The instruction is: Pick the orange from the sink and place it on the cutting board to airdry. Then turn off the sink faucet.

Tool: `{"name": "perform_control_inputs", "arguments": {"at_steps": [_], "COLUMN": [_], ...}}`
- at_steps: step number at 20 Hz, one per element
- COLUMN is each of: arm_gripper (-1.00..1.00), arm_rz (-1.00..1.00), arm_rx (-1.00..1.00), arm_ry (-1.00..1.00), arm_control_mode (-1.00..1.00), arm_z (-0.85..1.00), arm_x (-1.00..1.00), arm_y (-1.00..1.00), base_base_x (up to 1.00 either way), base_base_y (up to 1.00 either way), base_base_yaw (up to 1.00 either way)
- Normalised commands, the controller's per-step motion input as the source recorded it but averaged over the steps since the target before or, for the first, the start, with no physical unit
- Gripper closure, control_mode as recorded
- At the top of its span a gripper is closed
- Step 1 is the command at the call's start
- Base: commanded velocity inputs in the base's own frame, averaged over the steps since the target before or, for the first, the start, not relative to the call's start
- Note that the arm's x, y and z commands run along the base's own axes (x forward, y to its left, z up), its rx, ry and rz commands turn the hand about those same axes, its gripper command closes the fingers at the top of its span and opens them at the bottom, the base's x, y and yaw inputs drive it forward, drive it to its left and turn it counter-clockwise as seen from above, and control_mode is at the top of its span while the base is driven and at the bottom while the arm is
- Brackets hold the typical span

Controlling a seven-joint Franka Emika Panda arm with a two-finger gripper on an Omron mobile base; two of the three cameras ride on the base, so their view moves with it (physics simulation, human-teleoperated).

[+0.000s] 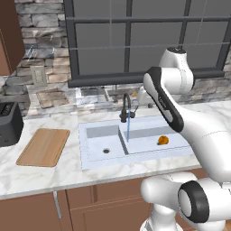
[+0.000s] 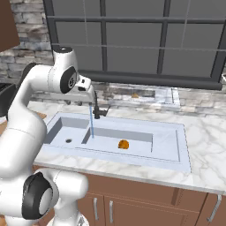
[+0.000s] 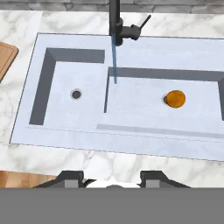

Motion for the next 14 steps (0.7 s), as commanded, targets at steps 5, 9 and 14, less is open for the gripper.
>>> {"name": "perform_control_inputs", "arguments": {"at_steps": [5, 9, 14], "arm_gripper": [-1.0, -1.0, -1.0], "arm_rz": [0.0, 0.0, 0.0], "arm_rx": [0.0, 0.0, 0.0], "arm_ry": [0.0, 0.02, 0.0], "arm_control_mode": [-1.0, -1.0, -1.0], "arm_z": [-0.04, -0.17, -0.12], "arm_x": [-0.01, 0.0, 0.0], "arm_y": [0.0, -0.22, -0.38], "base_base_x": [0.0, 0.0, 0.0], "base_base_y": [0.0, 0.0, 0.0], "base_base_yaw": [0.0, 0.0, 0.0]}}
